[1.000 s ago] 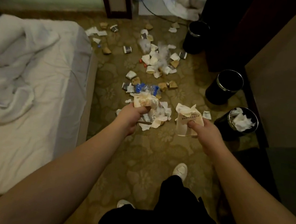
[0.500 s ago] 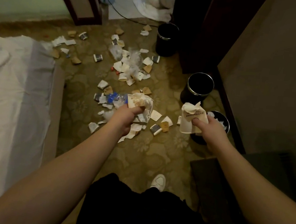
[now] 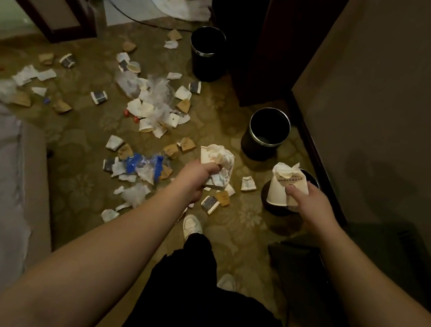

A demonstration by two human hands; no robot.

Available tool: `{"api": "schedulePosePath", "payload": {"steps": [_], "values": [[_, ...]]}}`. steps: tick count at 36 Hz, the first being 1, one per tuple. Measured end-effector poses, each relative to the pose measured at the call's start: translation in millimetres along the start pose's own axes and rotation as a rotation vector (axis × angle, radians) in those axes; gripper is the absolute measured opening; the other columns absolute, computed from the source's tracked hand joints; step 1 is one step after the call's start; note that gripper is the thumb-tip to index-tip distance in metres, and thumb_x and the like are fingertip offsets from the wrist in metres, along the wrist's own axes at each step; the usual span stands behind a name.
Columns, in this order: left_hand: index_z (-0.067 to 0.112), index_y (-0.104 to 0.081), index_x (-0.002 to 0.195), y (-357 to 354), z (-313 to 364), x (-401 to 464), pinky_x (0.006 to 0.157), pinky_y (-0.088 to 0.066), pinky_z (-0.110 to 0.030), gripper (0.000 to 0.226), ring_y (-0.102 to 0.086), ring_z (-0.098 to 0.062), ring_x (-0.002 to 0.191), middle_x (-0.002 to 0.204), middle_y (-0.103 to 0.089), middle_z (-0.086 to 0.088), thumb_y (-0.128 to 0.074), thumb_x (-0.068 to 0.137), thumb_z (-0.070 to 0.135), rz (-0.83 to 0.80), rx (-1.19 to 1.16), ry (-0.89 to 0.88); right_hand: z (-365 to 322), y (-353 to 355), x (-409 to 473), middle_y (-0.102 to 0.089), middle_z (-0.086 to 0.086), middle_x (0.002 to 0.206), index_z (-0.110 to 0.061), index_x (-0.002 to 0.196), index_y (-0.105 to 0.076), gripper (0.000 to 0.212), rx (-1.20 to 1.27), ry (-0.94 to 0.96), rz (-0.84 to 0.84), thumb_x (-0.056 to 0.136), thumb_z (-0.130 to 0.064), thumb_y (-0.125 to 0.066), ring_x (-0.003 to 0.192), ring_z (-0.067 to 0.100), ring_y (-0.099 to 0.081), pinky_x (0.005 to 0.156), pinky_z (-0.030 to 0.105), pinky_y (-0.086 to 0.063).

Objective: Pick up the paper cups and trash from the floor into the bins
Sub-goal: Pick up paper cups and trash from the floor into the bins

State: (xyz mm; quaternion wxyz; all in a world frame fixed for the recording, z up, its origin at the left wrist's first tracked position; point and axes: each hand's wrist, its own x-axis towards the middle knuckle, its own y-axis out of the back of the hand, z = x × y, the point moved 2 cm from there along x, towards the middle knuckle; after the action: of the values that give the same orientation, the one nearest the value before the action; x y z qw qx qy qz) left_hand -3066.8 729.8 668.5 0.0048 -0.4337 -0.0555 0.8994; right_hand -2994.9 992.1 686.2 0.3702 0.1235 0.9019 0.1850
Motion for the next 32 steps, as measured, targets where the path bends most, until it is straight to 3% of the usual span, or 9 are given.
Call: {"api": "schedulePosePath", "payload": {"steps": [4,6,9,15,19,22,24,28,32], "values": [[0.003,-0.06,0.121,-16,39,53,0.078,-0.059,-0.038,0.034,-0.072,-0.027,0.087,0.101,-0.073,-0.014,-0.057,0.088,-0.004,-0.046,0.092,0.024,-29,-8,50,-0.064,0.002,0.12,-0.019,0.134,-0.057,0.044,0.011,-0.05,0.044,0.094,-0.035,-0.063,0.107,0.024,-0.061,0.075,0.035,-0.052],[0.001,-0.059,0.123,-24,56,81,0.089,-0.058,-0.044,0.036,-0.071,-0.032,0.095,0.103,-0.072,-0.016,-0.059,0.087,-0.003,-0.059,0.124,0.034,-41,-12,77,-0.065,0.001,0.119,-0.021,0.133,-0.057,0.044,0.022,-0.07,0.06,0.093,-0.037,-0.063,0.107,0.023,-0.061,0.082,0.039,-0.054],[0.004,-0.059,0.122,-40,77,122,0.091,-0.057,-0.046,0.039,-0.071,-0.032,0.096,0.104,-0.073,-0.016,-0.064,0.083,0.001,-0.076,0.177,0.05,-54,-15,117,-0.067,-0.003,0.113,-0.022,0.129,-0.06,0.04,0.043,-0.1,0.075,0.092,-0.038,-0.064,0.105,0.021,-0.062,0.096,0.049,-0.052],[0.01,-0.065,0.108,-85,99,204,0.092,-0.054,-0.052,0.031,-0.069,-0.039,0.101,0.102,-0.073,-0.017,-0.066,0.078,0.001,-0.097,0.217,0.061,-67,-10,204,-0.068,-0.003,0.111,-0.024,0.123,-0.062,0.035,0.091,-0.131,0.106,0.091,-0.035,-0.066,0.101,0.02,-0.064,0.087,0.042,-0.054],[0.006,-0.06,0.122,-115,100,264,0.087,-0.056,-0.046,0.041,-0.069,-0.033,0.098,0.107,-0.071,-0.014,-0.065,0.082,0.003,-0.076,0.269,0.048,-64,-5,268,-0.069,-0.004,0.106,-0.022,0.12,-0.064,0.033,0.084,-0.137,0.114,0.089,-0.034,-0.067,0.098,0.018,-0.065,0.082,0.039,-0.055],[0.004,-0.058,0.125,-135,93,313,0.068,-0.056,-0.033,0.042,-0.069,-0.028,0.091,0.109,-0.07,-0.014,-0.063,0.083,0.002,-0.056,0.28,0.04,-56,-5,320,-0.069,-0.004,0.102,-0.022,0.113,-0.065,0.027,0.05,-0.127,0.104,0.088,-0.031,-0.066,0.096,0.019,-0.066,0.082,0.038,-0.055],[0.008,-0.058,0.123,-149,88,344,0.064,-0.053,-0.028,0.037,-0.067,-0.022,0.086,0.109,-0.069,-0.011,-0.061,0.086,0.001,-0.052,0.273,0.041,-45,-9,357,-0.07,-0.003,0.103,-0.022,0.113,-0.065,0.028,0.04,-0.146,0.085,0.087,-0.031,-0.067,0.095,0.019,-0.066,0.081,0.037,-0.055],[0.007,-0.059,0.124,-172,70,408,0.075,-0.056,-0.034,0.039,-0.068,-0.023,0.088,0.106,-0.07,-0.01,-0.061,0.086,0.0,-0.044,0.263,0.055,-16,-22,429,-0.069,-0.001,0.108,-0.021,0.119,-0.065,0.038,0.026,-0.183,0.074,0.083,-0.032,-0.067,0.097,0.022,-0.065,0.087,0.044,-0.055],[0.006,-0.058,0.125,-190,49,468,0.089,-0.057,-0.046,0.041,-0.068,-0.031,0.097,0.108,-0.069,-0.013,-0.065,0.085,0.006,0.022,0.285,0.076,4,-34,490,-0.065,0.003,0.105,-0.015,0.12,-0.062,0.033,-0.045,-0.145,0.047,0.089,-0.024,-0.064,0.092,0.022,-0.06,0.071,0.031,-0.044]]}}
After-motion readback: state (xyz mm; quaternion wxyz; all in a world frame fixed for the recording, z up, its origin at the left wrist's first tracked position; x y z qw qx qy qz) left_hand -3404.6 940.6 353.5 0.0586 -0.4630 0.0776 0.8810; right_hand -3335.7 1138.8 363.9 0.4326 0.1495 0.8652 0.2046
